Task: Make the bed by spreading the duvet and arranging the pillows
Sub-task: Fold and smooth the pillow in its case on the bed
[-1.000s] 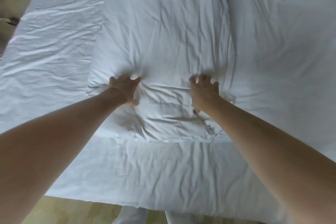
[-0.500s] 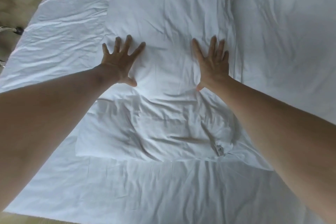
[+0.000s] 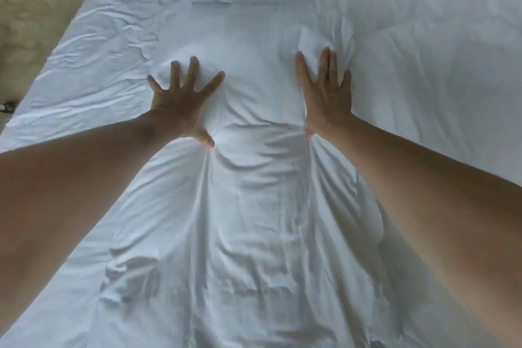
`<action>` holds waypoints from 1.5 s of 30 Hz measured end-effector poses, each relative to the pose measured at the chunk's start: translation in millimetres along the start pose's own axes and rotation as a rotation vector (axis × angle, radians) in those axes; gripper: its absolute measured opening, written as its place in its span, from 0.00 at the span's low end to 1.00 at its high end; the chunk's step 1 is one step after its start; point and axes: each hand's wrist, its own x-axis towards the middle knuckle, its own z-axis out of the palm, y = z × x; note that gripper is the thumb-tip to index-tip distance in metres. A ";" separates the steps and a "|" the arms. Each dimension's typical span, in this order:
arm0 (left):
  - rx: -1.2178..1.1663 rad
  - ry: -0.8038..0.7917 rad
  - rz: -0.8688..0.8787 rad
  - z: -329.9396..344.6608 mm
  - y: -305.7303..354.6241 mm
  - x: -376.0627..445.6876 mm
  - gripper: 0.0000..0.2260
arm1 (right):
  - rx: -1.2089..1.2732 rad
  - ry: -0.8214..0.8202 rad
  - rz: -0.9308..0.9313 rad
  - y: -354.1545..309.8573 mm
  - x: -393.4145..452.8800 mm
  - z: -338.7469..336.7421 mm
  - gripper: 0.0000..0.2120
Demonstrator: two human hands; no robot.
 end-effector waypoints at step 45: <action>-0.287 -0.147 -0.121 76.3 11.8 162.5 0.57 | -0.089 -0.397 0.130 -39.3 144.3 109.0 0.48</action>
